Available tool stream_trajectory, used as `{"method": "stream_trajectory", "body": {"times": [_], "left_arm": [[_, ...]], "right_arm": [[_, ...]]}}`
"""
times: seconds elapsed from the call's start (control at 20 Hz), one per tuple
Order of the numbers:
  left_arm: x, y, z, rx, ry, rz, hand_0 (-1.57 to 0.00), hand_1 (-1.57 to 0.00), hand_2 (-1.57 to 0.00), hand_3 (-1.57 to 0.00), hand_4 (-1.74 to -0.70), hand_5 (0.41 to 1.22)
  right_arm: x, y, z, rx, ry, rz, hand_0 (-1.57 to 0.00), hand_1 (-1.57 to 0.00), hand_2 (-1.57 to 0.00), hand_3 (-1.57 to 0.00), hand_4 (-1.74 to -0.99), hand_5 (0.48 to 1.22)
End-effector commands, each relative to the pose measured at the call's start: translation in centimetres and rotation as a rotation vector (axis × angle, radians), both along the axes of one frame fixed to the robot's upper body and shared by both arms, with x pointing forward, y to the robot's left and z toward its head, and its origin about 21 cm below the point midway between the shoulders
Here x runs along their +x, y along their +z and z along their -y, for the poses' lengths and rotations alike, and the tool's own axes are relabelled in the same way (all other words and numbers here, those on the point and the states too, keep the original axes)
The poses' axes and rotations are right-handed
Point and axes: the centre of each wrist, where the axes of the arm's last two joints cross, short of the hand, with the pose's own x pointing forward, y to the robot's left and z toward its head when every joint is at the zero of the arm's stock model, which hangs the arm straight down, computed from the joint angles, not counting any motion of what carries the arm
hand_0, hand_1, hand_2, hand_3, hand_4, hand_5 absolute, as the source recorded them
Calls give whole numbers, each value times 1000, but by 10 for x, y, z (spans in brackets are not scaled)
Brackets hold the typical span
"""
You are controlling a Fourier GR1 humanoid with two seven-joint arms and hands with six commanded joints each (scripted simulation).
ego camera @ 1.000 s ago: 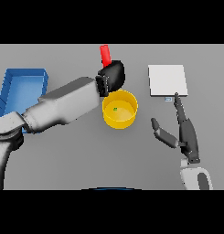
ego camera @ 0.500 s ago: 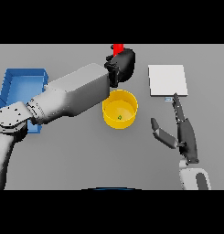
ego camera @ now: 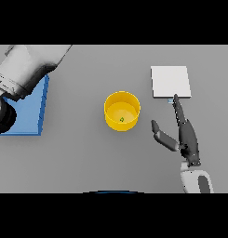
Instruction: Pick up the red beaker and tilt it to pour out 1 green nut into yellow bowl. Pick up the yellow bowl and place it on the metallic measuring scale.
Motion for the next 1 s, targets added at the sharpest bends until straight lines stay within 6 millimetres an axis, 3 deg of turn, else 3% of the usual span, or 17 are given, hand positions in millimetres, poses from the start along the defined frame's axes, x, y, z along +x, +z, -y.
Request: {"method": "stream_trajectory", "body": {"times": [0.0, 0.2, 0.35, 0.5, 0.65, 0.75, 0.95], "left_arm": [[6, 8, -20, -152, 59, -31, -1571, -1571, -1571, -1468, -1734, 1221], [18, 24, -104, -674, 247, -56, -1571, -1571, -1571, -1394, -1738, 1221], [22, 2, -168, -984, 354, -67, -1571, -1571, -1571, -1480, -1739, 1221], [19, -37, -217, -1194, 502, -39, -1571, -1571, -1571, -1525, -1740, 1221], [14, -70, -249, -1356, 697, 11, -1571, -1571, -1571, -1547, -1741, 1221], [10, -86, -257, -1471, 766, 23, -1571, -1571, -1571, -1556, -1741, 1221], [-3, -131, -275, -1606, 855, 0, -1571, -1571, -1571, -1428, -1741, 1221]], "right_arm": [[2, 2, 2, -20, -23, -5, 1, 1, 1, 1, -1146, 641], [4, 2, -5, -10, 5, 4, 1, 1, 1, 1, -1129, 625], [7, 1, -3, 53, 33, 4, 1, 1, 1, 1, -1083, 625], [7, 2, -1, 58, 45, -5, 1, 1, 1, 1, -1106, 642], [10, 2, 2, 60, 70, 5, 1, 1, 1, 1, -1148, 663], [9, 0, 2, 48, 67, 2, 1, 1, 1, 1, -1165, 672], [7, 1, 3, 11, 80, 16, 1, 1, 1, 1, -1191, 702]]}}
